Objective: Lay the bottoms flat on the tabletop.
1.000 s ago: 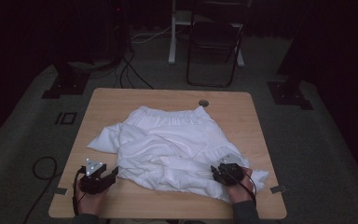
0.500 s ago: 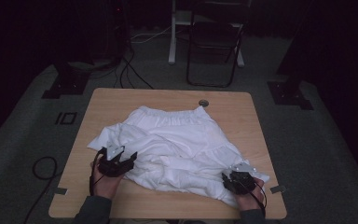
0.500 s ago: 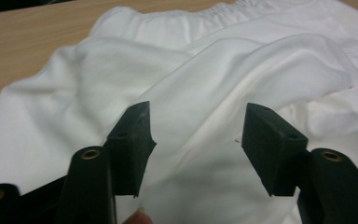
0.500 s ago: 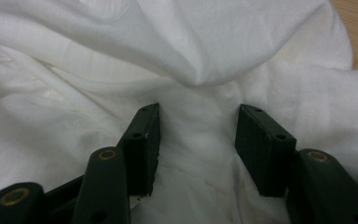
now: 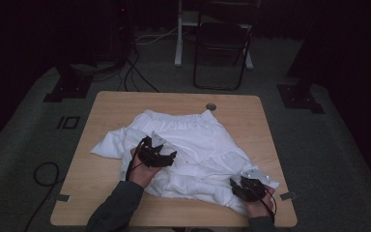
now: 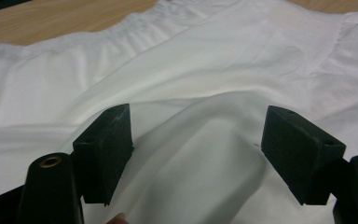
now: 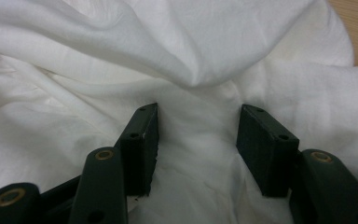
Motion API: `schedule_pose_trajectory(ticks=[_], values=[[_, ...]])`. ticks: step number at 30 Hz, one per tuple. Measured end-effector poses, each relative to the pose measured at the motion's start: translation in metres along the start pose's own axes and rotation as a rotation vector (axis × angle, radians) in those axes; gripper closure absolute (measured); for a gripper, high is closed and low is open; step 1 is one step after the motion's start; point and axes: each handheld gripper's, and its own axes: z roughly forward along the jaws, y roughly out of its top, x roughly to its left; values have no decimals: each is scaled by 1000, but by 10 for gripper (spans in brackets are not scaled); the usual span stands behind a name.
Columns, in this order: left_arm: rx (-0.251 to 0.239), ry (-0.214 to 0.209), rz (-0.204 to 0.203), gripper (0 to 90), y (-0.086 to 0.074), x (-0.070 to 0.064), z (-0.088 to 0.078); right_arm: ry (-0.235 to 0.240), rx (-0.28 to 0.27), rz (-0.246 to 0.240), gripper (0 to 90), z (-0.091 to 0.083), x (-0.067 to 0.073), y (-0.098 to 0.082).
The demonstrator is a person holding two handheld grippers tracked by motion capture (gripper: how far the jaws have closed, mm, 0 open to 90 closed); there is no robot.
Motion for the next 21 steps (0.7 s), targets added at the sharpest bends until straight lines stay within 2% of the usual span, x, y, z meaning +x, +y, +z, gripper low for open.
schedule_pose_trajectory(ticks=[1, 2, 3, 6, 7, 9, 10, 11, 14, 16, 19, 20, 21], values=[[5, -3, 6, 252, 1, -2, 3, 0, 0, 0, 480, 0, 0, 0], [28, -1, 14, 252, 2, -6, 14, 1, 0, 1, 480, 0, 0, 0], [28, -1, 14, 252, 2, -6, 14, 1, 0, 1, 480, 0, 0, 0], [117, 48, 40, 255, -3, -10, 30, 2, 0, -1, 480, 0, 0, 0], [159, 62, 37, 300, -5, -10, 33, 3, 0, 1, 479, 0, 0, 0], [190, 68, 38, 428, -10, -11, 35, 6, 1, 5, 480, 0, -1, 0], [206, 64, 56, 613, -14, -10, 35, 9, 0, 5, 480, 0, -1, 0], [208, 65, 60, 613, -16, -9, 34, 9, 0, 5, 480, 0, -1, 0], [180, 77, 42, 761, -24, -3, 20, 6, 2, 8, 480, 0, -1, 0], [164, 101, 36, 810, -32, 2, 8, 7, 2, 7, 480, 0, -1, 0], [143, 151, 3, 815, -46, 14, -13, 6, 3, 6, 481, 0, -1, 0], [140, 189, -20, 821, -56, 23, -27, 6, 3, 7, 481, 0, -1, 0], [140, 189, -20, 822, -56, 23, -27, 6, 3, 7, 481, 0, -1, 0]])
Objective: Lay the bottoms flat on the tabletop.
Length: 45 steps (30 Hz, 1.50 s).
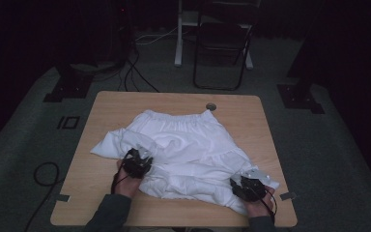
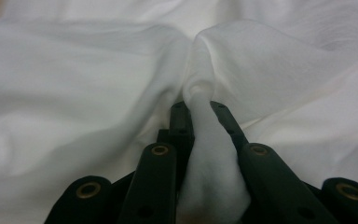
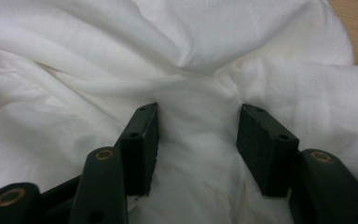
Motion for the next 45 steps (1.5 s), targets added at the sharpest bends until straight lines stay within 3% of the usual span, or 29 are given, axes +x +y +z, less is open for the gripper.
schedule_pose_trajectory(ticks=[1, 2, 4, 5, 6, 9, 11, 12, 14, 15, 16, 17, 18, 20, 22, 26, 29, 32, 33, 34, 38, 39, 40, 41, 42, 43, 44, 45], values=[[7, 40, -28, 824, -15, 15, -12, 0, 1, 0, 481, 0, 0, 0], [7, 40, -28, 825, -15, 15, -12, 0, 1, 0, 481, 0, 0, 0], [11, 66, -72, 826, -30, 31, -23, 1, 1, 0, 480, 0, 0, 0], [16, 95, -114, 829, -46, 47, -33, 0, 3, 1, 480, 0, 0, 0], [16, 95, -114, 829, -46, 47, -33, 0, 3, 1, 480, 0, 0, 0], [27, 166, -162, 828, -69, 66, -48, 1, 4, -1, 481, 0, 0, 0], [24, 187, -180, 827, -80, 74, -55, 1, 4, 0, 480, 0, 0, 1], [19, 188, -192, 822, -83, 76, -57, 1, 4, -1, 480, 0, 0, 1], [-2, 173, -211, 698, -87, 78, -61, 1, 5, -2, 481, 0, 0, 1], [-44, 151, -221, 646, -85, 77, -68, 1, 4, -1, 480, 0, 0, 1], [-44, 151, -221, 619, -85, 77, -68, 1, 4, -1, 480, 0, 0, 1], [-101, 129, -221, 584, -79, 75, -74, 1, 4, -3, 481, 0, 0, 1], [-101, 129, -221, 568, -79, 75, -74, 1, 4, -3, 481, 0, 0, 1], [-147, 99, -209, 543, -69, 71, -80, 1, 4, -3, 480, 0, 0, 1], [-178, 80, -178, 514, -54, 64, -81, 3, 4, -3, 480, 0, -1, 1], [-208, 51, -118, 469, -30, 49, -75, 4, 3, -3, 480, 0, -1, 1], [-211, 26, -69, 446, -8, 34, -56, 5, 3, -3, 480, 0, -1, 1], [-190, 19, -54, 417, 2, 29, -40, 6, 2, -3, 480, 0, -1, 0], [-172, 22, -36, 399, 9, 24, -25, 6, 3, -2, 480, 0, -1, 0], [-172, 22, -36, 396, 9, 24, -25, 6, 3, -2, 480, 0, -1, 0], [-106, 35, 0, 391, 11, 18, 10, 7, 1, -1, 480, 0, -1, 0], [-61, 38, -8, 440, 6, 20, 20, 7, 1, -2, 480, 0, -1, 0], [-61, 38, -8, 499, 6, 20, 20, 7, 1, -2, 480, 0, -1, 0], [-30, 36, -17, 499, 2, 23, 24, 6, 1, -2, 480, 0, -1, 0], [-30, 36, -17, 607, 2, 23, 24, 6, 1, -2, 480, 0, -1, 0], [-15, 34, -19, 607, -5, 27, 21, 6, 1, -2, 480, 0, -1, 0], [-14, 31, -16, 755, -7, 28, 18, 6, 1, -2, 480, 0, -1, 0], [-18, 37, -13, 789, -10, 29, 15, 6, 1, -2, 480, 0, -1, 0]])
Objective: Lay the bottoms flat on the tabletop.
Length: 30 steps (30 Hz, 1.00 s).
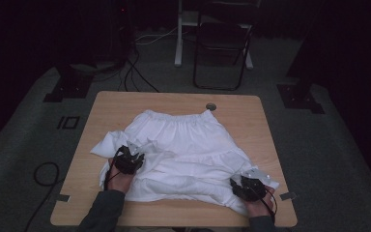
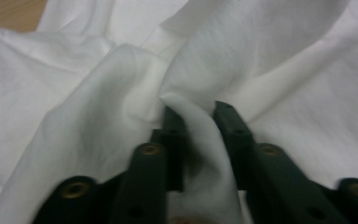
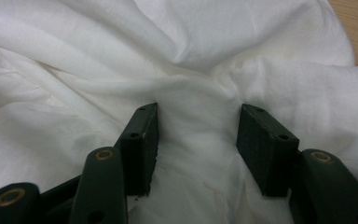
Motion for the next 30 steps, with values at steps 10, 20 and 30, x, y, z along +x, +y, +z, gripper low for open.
schedule_pose_trajectory(ticks=[10, 20, 30], values=[[55, 106, -104, 864, -60, 43, -40, 0, 1, -1, 481, 0, 0, 0], [110, 190, -159, 862, -104, 67, -74, 1, 6, -3, 481, 0, 0, 1], [85, 218, -223, 688, -115, 74, -92, 6, 7, -4, 481, 0, -1, 1]])
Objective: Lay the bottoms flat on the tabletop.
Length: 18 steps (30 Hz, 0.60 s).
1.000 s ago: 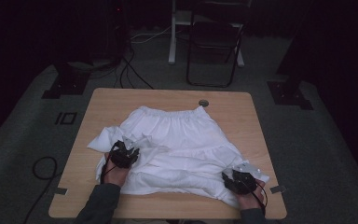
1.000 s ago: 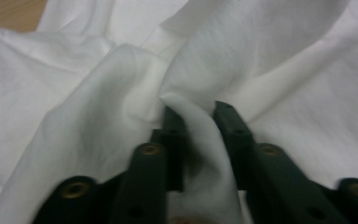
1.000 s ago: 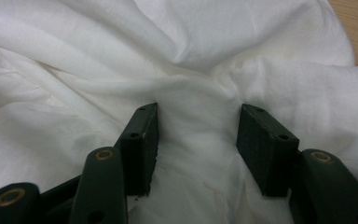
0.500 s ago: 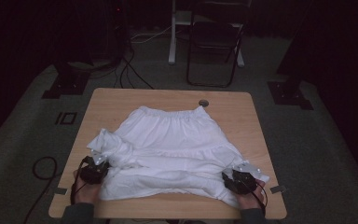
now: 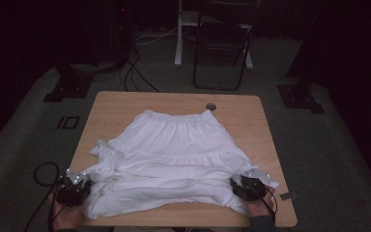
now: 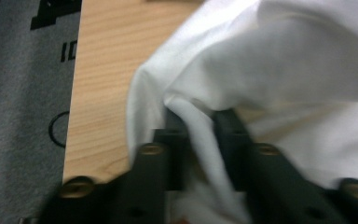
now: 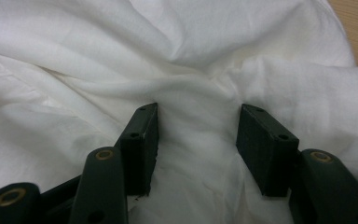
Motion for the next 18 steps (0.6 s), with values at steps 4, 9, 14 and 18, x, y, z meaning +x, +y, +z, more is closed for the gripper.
schedule_pose_trajectory(ticks=[4, 9, 14, 18], values=[[-89, -33, -9, 560, 8, 0, -17, -1, 0, 0, 481, 0, 0, 0], [-174, -87, -3, 496, 22, -4, -32, -1, -2, 0, 481, 0, 0, 0], [-200, -119, 43, 490, 47, -23, -23, -1, -4, -1, 481, 0, 0, -1], [-178, -137, 110, 488, 71, -44, 0, -1, -5, 0, 481, 0, 0, -1]])
